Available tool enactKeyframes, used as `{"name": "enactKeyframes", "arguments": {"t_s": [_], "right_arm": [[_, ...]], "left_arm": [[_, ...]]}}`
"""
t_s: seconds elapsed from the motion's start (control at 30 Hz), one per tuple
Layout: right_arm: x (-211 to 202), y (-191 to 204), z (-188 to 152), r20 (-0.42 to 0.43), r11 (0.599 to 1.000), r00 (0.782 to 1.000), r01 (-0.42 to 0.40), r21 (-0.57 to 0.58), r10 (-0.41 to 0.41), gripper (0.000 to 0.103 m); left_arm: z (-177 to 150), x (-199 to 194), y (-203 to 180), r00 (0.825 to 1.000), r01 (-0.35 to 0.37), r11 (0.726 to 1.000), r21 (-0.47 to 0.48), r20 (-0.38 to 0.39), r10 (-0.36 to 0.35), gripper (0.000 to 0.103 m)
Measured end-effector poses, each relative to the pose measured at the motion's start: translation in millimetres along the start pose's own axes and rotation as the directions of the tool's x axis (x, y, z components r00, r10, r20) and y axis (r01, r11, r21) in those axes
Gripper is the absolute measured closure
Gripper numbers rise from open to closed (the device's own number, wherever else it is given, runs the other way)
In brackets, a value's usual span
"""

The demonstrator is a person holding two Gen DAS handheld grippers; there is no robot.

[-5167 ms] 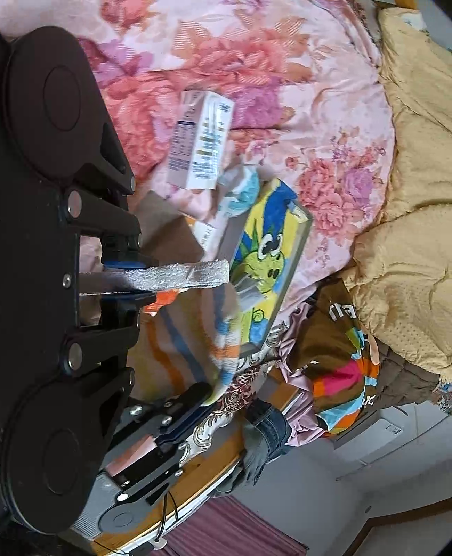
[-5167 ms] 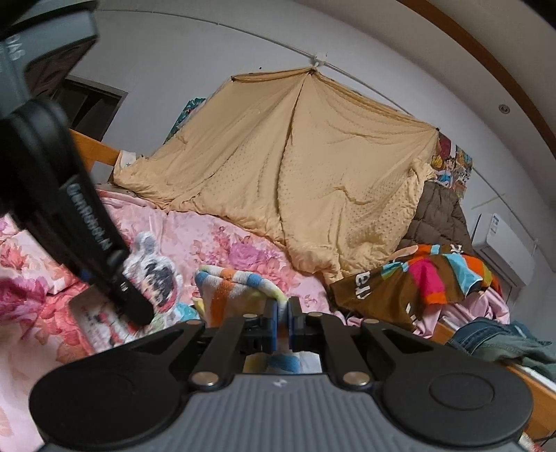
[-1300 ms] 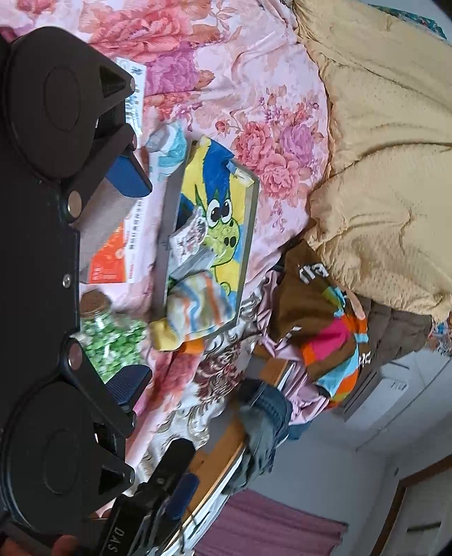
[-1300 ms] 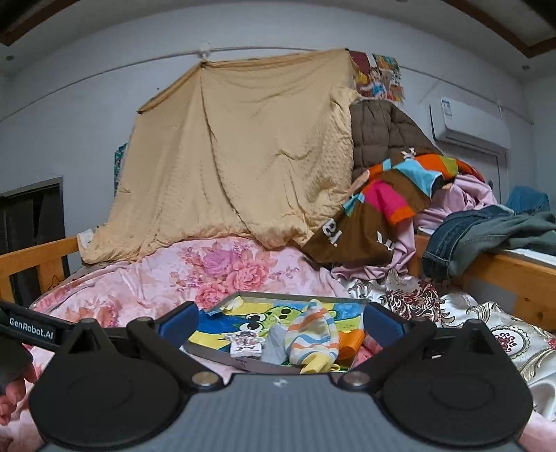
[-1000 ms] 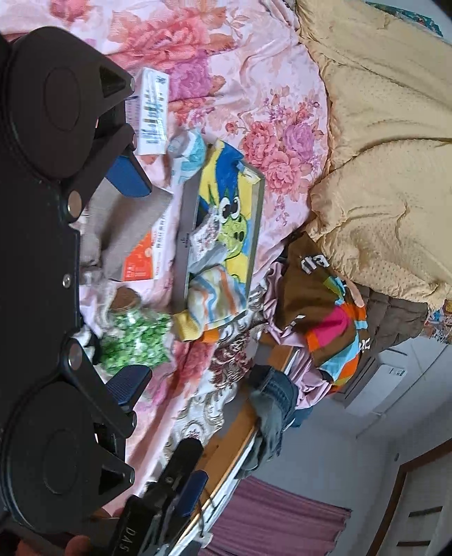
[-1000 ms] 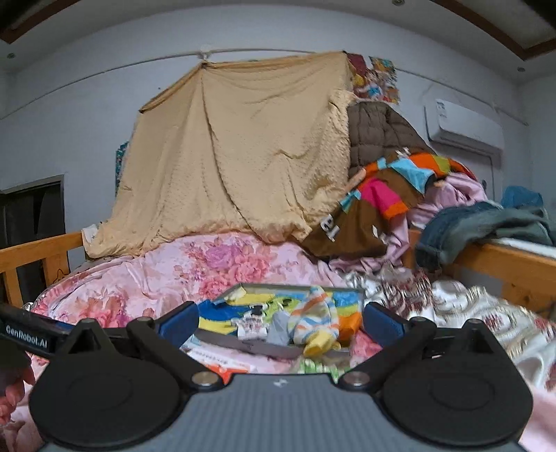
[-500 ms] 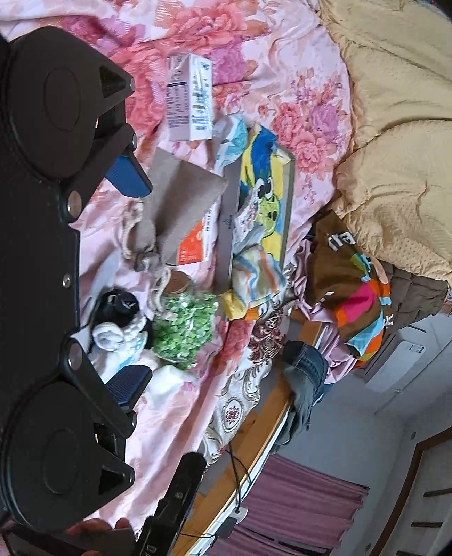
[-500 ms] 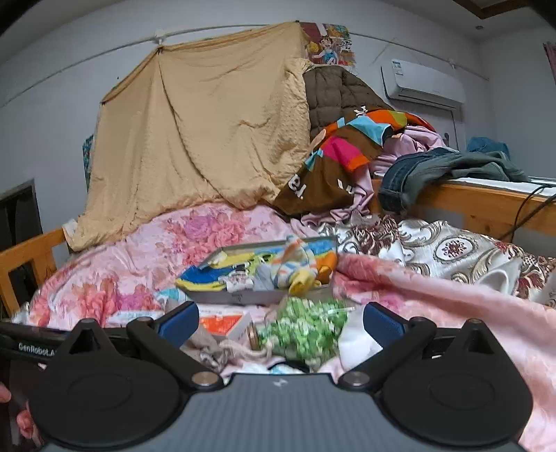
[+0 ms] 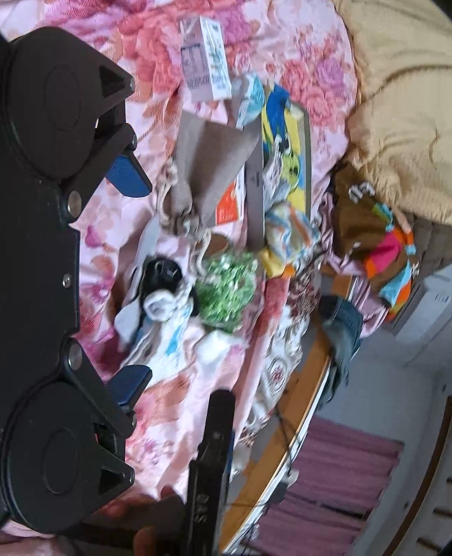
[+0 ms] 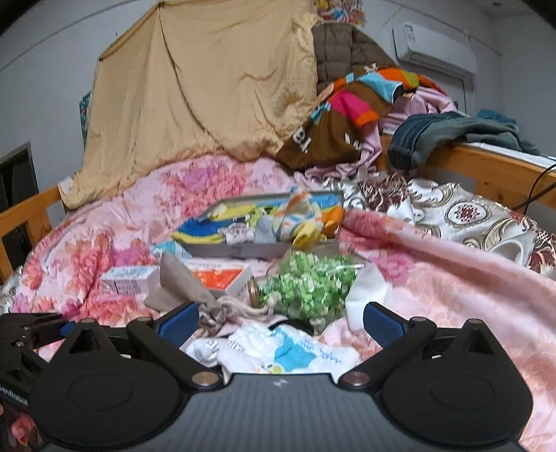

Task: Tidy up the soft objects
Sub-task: 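Lower right tool onto white baby towel while left tool approaches dark cloth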

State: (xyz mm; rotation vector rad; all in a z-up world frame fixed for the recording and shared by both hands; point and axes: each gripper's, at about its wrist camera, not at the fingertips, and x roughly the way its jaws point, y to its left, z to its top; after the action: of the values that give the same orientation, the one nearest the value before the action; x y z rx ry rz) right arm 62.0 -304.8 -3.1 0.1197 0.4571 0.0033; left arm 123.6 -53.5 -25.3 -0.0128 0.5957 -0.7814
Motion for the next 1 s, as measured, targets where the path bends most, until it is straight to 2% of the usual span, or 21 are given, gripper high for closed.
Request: {"name": "enactKeyframes", "arguments": {"t_s": [0.1, 0.23, 0.43, 0.57, 0.7, 0.83, 1.0], "right_arm": [[8, 2, -1, -0.041, 1.000, 0.999, 0.005, -0.010, -0.005, 0.000], [18, 3, -3, -0.099, 1.000, 0.995, 0.013, -0.018, -0.015, 0.000], [33, 7, -6, -0.178, 0.999, 0.984, 0.019, -0.043, -0.027, 0.000], [36, 7, -7, -0.195, 0.999, 0.980, 0.025, -0.046, -0.034, 0.001], [43, 5, -9, -0.224, 0.999, 0.974, 0.031, -0.039, -0.039, 0.001], [50, 5, -10, -0.261, 0.999, 0.965, 0.030, -0.040, -0.039, 0.001], [57, 8, -12, -0.291, 0.999, 0.956, 0.022, -0.039, -0.032, 0.001]], "left_arm": [[-4, 5, 0, 1.000, 0.024, 0.999, 0.023, -0.020, -0.023, 0.001], [-8, 14, 6, 0.998, 0.047, 0.999, 0.009, -0.051, -0.046, 0.001], [-9, 23, 23, 0.996, 0.061, 0.996, -0.063, -0.063, -0.065, 0.001], [-6, 31, 36, 0.996, 0.049, 0.990, -0.130, -0.073, -0.059, 0.001], [-2, 39, 47, 0.994, 0.059, 0.979, -0.195, -0.078, -0.075, 0.001], [2, 51, 55, 0.988, 0.103, 0.955, -0.280, -0.083, -0.130, 0.001], [2, 60, 62, 0.989, 0.092, 0.931, -0.354, -0.072, -0.126, 0.003]]}}
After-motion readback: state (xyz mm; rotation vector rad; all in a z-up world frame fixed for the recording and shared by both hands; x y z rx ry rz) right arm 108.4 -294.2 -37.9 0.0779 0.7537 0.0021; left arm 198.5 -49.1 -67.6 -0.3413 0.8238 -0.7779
